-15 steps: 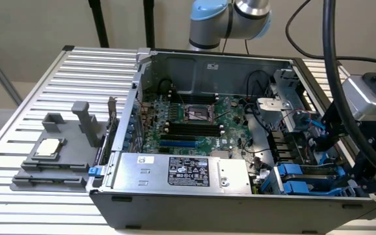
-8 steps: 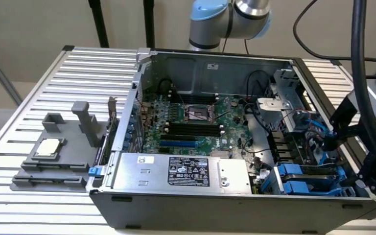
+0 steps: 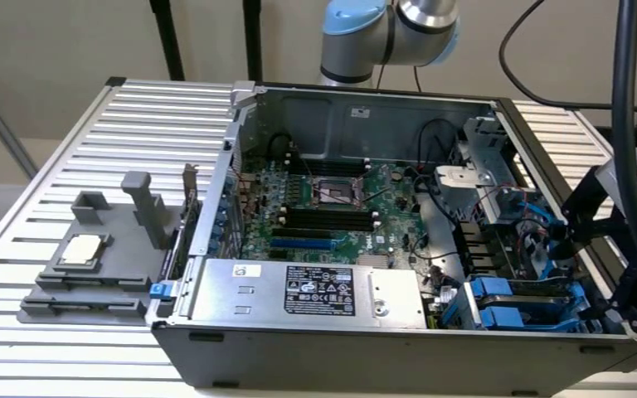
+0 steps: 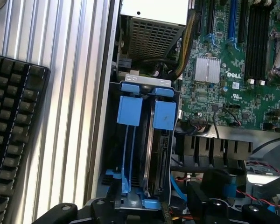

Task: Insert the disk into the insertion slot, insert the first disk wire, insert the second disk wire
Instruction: 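Insert the first disk wire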

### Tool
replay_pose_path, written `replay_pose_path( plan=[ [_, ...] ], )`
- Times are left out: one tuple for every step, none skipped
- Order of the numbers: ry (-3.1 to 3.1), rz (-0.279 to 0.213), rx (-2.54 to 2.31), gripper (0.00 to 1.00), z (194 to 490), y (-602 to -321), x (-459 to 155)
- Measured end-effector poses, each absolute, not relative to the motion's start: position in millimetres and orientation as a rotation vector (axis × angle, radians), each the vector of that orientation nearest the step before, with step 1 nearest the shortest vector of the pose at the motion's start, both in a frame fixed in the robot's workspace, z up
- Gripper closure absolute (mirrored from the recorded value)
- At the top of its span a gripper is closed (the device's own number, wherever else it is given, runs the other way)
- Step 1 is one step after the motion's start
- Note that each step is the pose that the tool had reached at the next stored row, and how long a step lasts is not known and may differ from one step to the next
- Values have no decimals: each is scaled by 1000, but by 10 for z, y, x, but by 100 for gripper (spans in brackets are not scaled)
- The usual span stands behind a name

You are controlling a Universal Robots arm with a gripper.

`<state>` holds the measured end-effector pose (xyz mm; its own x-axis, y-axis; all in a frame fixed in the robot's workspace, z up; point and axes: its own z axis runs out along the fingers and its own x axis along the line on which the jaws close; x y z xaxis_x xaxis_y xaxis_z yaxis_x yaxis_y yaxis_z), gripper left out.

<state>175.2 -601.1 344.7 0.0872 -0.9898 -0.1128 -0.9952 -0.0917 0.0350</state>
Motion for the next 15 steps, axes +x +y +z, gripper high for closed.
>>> replay_pose_path(
  plan=[
    [2078, 168, -2281, 33, 3445, -6011, 1755],
    [2072, 170, -2284, 36, 3444, -6011, 1760],
    [2067, 172, -2287, 36, 3443, -6011, 1764],
    [2061, 174, -2290, 43, 3441, -6011, 1768],
    [2055, 176, -2294, 43, 3441, -6011, 1773],
    [2049, 178, -2298, 43, 3440, -6011, 1778],
    [2042, 181, -2302, 43, 3439, -6011, 1781],
    [2035, 183, -2307, 45, 3439, -6011, 1783],
    [2026, 186, -2313, 45, 3439, -6012, 1786],
    [2017, 188, -2318, 52, 3439, -6011, 1788],
    [2009, 190, -2324, 52, 3439, -6011, 1792],
    [2000, 193, -2330, 52, 3438, -6011, 1796],
    [1992, 195, -2335, 52, 3438, -6011, 1800],
    [1982, 198, -2341, 54, 3438, -6011, 1805],
    [1973, 200, -2347, 54, 3438, -6011, 1810]
  ],
)
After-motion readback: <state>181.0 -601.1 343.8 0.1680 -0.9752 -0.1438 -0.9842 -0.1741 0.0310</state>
